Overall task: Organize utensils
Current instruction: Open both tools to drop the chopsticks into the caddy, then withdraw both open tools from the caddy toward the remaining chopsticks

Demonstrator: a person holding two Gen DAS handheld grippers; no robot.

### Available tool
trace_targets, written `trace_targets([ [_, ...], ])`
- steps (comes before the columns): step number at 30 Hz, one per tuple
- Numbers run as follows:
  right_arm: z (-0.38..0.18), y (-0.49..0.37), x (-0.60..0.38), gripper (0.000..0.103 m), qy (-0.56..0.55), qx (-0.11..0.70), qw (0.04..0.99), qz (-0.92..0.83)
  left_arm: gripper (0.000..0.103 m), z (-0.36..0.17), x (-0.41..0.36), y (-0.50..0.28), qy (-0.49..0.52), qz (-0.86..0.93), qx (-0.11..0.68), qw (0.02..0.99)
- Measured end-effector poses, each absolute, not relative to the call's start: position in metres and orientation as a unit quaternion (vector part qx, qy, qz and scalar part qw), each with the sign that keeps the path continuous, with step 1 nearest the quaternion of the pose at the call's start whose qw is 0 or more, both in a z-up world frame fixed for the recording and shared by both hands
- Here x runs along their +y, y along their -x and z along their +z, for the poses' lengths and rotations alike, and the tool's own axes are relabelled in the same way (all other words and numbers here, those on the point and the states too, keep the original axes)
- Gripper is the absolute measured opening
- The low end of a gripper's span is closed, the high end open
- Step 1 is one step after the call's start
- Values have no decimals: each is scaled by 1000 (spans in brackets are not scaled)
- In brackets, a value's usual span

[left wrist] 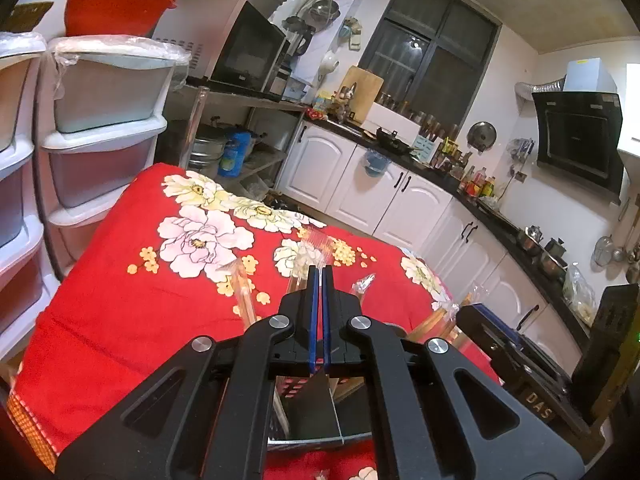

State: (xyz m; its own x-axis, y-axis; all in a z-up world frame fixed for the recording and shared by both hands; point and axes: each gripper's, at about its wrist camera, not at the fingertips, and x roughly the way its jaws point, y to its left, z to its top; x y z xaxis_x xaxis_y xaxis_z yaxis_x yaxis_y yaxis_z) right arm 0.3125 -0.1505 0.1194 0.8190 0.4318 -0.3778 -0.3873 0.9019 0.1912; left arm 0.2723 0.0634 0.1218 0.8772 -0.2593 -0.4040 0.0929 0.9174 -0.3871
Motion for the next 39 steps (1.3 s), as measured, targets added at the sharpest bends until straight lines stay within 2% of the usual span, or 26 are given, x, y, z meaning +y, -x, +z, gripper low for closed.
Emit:
trace_targets([
  [1, 119, -310, -153, 43, -55, 209, 953, 212, 0, 121, 64, -272, 181, -92, 232, 951],
  [4, 120, -306, -157, 48, -52, 207, 955, 206, 0, 120, 66, -271, 184, -90, 235, 950],
  [7, 119, -301, -159, 54, -44, 206, 956, 203, 8, 120, 66, -269, 185, -89, 235, 950],
  [12, 117, -293, -161, 62, -38, 209, 956, 203, 14, 120, 66, -268, 185, -90, 236, 950],
  [22, 113, -277, -168, 74, -39, 213, 955, 201, 45, 124, 64, -248, 177, -88, 231, 953],
  [32, 114, -262, -177, 77, -44, 210, 956, 198, 80, 136, 61, -224, 172, -95, 217, 956],
  [37, 116, -255, -178, 79, -44, 210, 956, 200, 90, 139, 59, -215, 171, -95, 215, 957],
  [39, 117, -250, -179, 79, -43, 209, 956, 201, 91, 139, 58, -210, 172, -97, 214, 957],
])
